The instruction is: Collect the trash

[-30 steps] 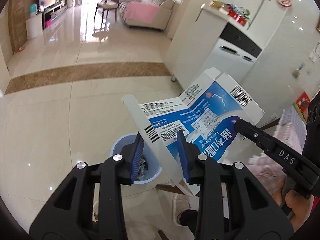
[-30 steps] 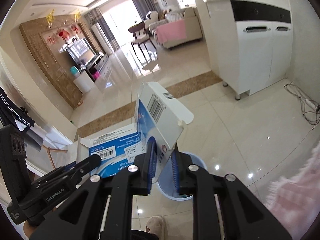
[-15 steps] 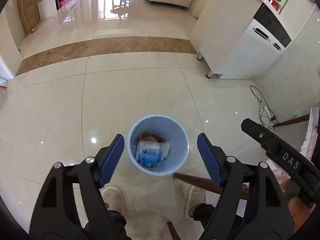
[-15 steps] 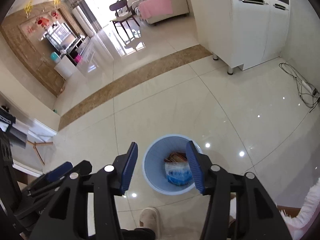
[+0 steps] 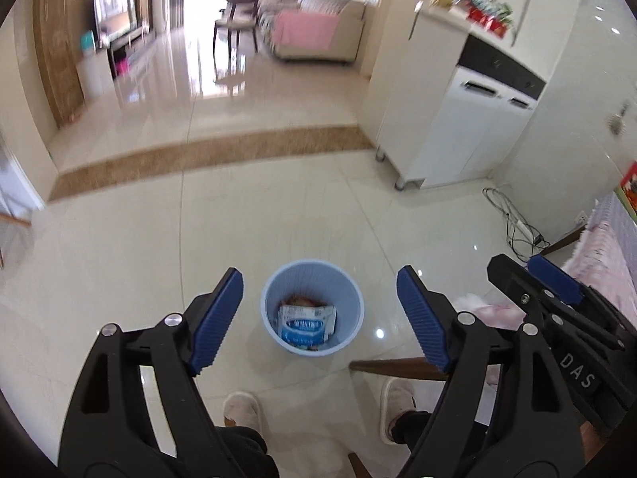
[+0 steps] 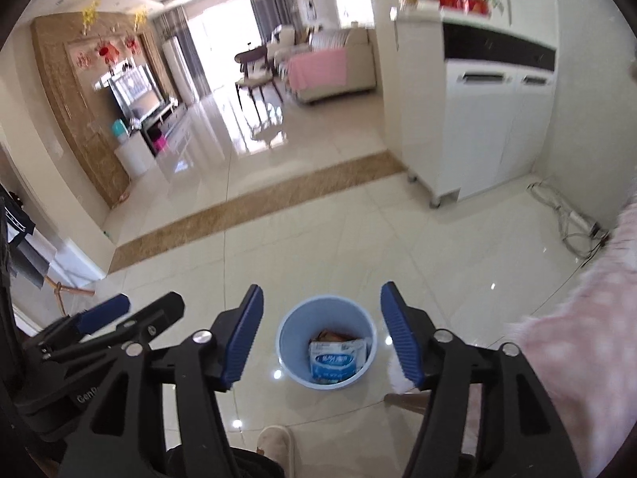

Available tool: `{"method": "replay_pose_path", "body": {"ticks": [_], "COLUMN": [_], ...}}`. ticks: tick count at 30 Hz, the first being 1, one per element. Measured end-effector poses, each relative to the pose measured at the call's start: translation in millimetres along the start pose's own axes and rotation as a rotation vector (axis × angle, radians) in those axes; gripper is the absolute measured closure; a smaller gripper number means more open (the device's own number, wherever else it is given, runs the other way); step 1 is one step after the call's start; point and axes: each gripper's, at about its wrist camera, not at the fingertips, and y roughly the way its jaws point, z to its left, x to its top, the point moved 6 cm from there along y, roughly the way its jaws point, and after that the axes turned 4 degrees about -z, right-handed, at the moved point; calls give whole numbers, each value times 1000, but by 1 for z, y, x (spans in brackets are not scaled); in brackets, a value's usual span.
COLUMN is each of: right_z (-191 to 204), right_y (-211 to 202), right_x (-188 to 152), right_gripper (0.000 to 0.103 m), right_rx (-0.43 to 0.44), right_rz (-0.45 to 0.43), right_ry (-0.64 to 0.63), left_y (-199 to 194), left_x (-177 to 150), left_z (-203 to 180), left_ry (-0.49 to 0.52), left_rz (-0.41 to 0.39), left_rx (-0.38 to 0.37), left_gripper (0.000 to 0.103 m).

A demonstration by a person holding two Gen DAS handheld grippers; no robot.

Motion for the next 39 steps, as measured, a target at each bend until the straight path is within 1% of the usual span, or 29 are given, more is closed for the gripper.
{"method": "replay_pose_path", "body": {"ticks": [5,9,10,12,13,15,20,25,28,31,33,35,39], "right_z": [-7,-18,-21,-25,-28,-31,-34,-35,-37,-42,-43,-45,-46], "right_y": [-92,-161,-184,-216,-232,-260,-331,-375,-404,-420,-429,-436,-442], "right_x": [3,-4,-6,-11,-13,-17,-38,-55,-66,-75,-81,-84,-92], "right_gripper": [36,31,30,27,26,25,14,11,10,9,9,9,9], "right_rx": [-42,-86,-100,-112,-123,-134,-186,-234,-273,-312,-333,-336,-337], "right_rz": [-133,-231,-262,-307,-329,-366,-463,-525,-578,-616,-637,-643,-654], "right_ry": [-30,-45,-47,-42,-40,-36,-32,-31,-35,-46,-52,-49,-45], "left_y": [-77,-137,-148,-177,-185,-214,-265,-306,-322,-338,-349,-355,-363], "left_x": [4,1,-1,-4,-6,-10,-24,-37,-44,-52,-58,-60,-64], "left_z": [-27,-49,-52,-62,-64,-75,-89,-99,-106,-113,-111,-114,-115], "left_ry": [56,111,118,134,139,155,189,200,216,229,231,235,233], "left_rz": [-124,-224,-242,-288,-301,-343,-412,-485,-522,-555,-573,-583,-613], "left_rx": [-28,-49,-56,-70,-77,-110,-177,-231,-242,-251,-259,-266,-245], "left_gripper": [19,17,17,16,16,15,14,12,12,11,10,10,8]}}
